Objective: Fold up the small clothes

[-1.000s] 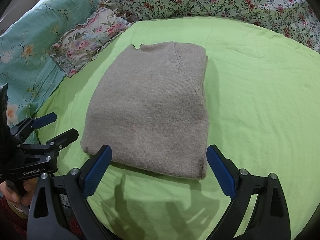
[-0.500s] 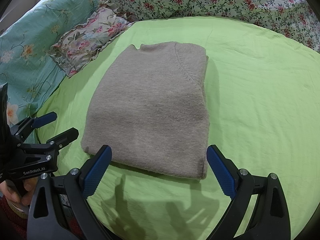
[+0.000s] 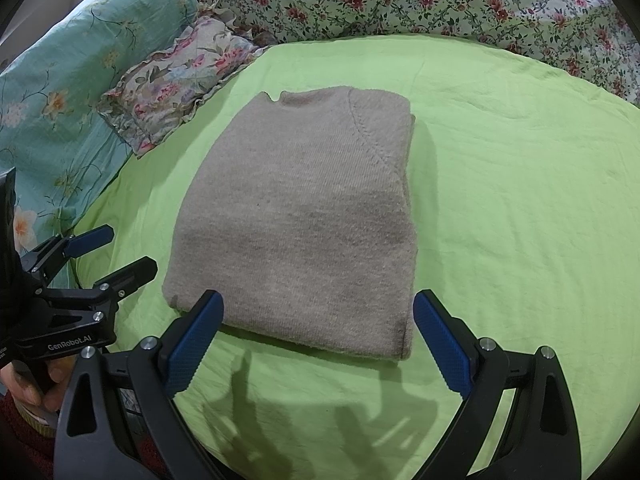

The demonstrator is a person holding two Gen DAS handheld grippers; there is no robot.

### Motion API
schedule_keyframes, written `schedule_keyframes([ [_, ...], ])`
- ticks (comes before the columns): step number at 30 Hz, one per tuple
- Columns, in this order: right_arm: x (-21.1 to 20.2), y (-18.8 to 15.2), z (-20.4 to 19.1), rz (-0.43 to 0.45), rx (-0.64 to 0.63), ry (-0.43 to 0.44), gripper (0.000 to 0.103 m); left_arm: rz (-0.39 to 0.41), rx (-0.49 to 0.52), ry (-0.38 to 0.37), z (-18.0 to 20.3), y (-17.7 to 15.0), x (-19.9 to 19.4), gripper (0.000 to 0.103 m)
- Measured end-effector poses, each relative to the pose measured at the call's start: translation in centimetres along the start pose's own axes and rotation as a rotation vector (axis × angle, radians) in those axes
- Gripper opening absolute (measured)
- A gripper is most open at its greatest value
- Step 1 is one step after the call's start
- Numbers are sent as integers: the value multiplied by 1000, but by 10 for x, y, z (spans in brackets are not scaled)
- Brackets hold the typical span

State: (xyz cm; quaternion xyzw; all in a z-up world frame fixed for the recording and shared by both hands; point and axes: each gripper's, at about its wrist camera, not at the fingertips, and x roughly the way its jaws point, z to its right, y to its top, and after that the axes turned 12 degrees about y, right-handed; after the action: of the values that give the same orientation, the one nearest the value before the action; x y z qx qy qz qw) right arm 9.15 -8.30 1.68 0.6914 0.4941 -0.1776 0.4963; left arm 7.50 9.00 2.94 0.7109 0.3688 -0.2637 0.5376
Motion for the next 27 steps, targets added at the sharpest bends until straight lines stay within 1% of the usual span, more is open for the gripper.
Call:
schedule_keyframes([
  [22,-2,3,0,3,0,1,96,4,2,0,2,1,0,91],
  [27,-4,6,0,8,-1,0,96,2,-5,-9,2,1,0,93],
])
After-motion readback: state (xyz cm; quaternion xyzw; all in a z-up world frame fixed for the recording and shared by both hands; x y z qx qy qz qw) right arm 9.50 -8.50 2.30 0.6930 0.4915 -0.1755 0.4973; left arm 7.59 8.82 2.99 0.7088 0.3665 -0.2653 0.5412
